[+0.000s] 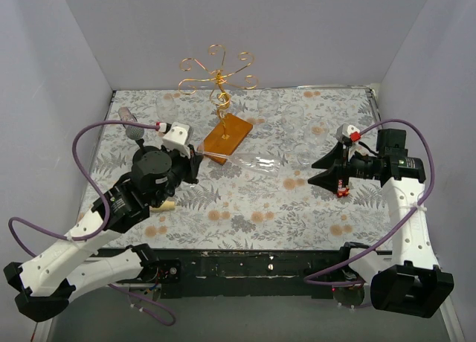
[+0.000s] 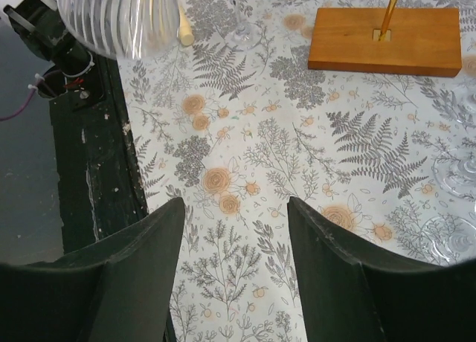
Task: Place the wine glass upside down on the wine glass rack
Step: Turn the wine glass upside down at the wine rack.
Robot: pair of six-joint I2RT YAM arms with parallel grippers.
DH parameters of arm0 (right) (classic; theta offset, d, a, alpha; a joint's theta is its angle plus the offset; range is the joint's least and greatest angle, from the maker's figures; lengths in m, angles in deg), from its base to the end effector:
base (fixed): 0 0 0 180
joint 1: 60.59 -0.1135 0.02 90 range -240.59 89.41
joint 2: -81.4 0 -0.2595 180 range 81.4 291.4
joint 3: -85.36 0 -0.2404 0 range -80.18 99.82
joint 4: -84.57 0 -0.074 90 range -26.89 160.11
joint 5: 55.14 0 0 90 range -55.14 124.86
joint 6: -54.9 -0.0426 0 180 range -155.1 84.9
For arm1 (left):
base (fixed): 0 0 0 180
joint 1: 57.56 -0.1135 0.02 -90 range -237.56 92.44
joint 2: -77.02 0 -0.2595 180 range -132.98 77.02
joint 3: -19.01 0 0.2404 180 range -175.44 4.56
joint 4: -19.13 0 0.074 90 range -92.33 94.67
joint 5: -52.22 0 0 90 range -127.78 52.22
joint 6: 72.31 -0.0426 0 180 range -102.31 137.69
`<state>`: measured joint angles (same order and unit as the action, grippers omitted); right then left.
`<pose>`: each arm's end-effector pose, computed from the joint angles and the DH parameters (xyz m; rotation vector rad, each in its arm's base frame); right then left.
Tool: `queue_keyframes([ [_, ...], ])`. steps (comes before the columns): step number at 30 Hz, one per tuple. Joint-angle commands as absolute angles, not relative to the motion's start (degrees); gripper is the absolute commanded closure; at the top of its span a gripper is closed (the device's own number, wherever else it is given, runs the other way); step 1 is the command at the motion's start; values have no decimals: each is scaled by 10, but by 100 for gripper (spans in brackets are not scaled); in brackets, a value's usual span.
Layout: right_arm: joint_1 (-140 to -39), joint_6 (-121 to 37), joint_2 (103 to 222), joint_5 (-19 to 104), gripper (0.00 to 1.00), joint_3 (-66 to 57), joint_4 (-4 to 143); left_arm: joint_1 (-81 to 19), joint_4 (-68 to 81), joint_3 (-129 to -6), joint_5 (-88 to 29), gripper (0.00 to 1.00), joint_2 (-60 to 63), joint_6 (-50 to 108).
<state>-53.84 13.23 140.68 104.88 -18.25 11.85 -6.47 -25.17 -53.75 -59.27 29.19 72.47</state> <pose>0.1708 0.0201 0.3342 -1.0700 1.6464 0.9173 0.1195 -0.1233 0.3695 -0.3281 1.9605 -0.8883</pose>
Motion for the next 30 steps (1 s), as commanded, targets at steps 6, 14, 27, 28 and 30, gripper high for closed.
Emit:
queue_keyframes([
  [6,-536,90,1376,1075,34,-278,263,-67,-242,-623,-745,100,303,242],
  [14,-535,82,1389,1088,34,-307,299,-76,-99,-648,-816,100,247,-50],
  [27,-534,84,1396,1107,34,-339,328,-242,-162,-769,-708,100,100,-61],
  [28,-534,84,1397,1110,34,-342,330,-249,-161,-777,-705,100,92,-63],
  [30,-533,84,1398,1114,34,-347,335,-266,-157,-797,-692,100,71,-63],
])
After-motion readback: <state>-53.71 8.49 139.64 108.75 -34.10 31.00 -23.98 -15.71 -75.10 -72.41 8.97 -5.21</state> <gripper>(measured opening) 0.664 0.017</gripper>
